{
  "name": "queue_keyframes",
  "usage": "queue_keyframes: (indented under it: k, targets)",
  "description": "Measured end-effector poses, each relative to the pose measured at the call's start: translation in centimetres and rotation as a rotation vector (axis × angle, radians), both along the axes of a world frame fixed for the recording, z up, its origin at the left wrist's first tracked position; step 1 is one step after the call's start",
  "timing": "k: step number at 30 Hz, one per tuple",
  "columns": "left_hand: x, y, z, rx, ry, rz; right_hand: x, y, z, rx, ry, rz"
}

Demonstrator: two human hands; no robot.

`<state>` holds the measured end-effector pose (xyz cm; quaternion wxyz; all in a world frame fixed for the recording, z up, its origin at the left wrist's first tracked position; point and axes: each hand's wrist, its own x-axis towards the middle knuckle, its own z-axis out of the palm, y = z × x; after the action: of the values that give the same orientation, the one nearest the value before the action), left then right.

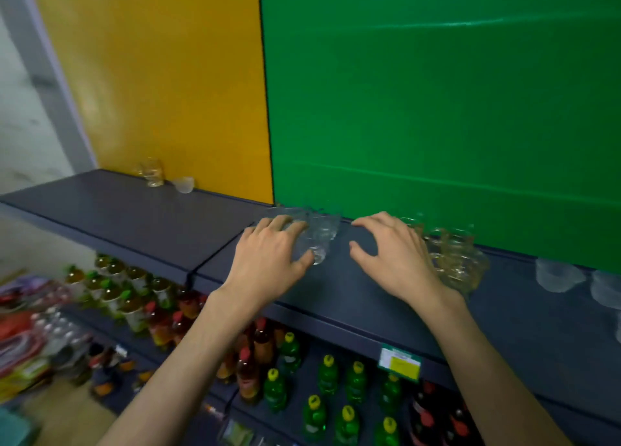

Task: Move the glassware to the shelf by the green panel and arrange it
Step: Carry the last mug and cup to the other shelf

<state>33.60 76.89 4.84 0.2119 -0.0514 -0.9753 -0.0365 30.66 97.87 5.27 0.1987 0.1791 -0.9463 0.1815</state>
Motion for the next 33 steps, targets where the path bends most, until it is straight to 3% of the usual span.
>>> queue_keyframes:
  k: [11, 19, 33]
  targets:
    - [2.7, -21.4, -1.4, 0.037, -0.037, 0.067, 0.8, -20.9, -0.1, 0.034, -0.024, 0.099]
    - [1.2, -32.7, -3.1, 0.076, -0.048, 0.134, -2.7, -31.6, -2.0, 0.11, -0.077, 0.129]
    - [-14.8, -48.5, -4.9, 0.016, -0.145, 0.173, -18.2, -47.2, -4.8, 0.102, -0.124, 0.144]
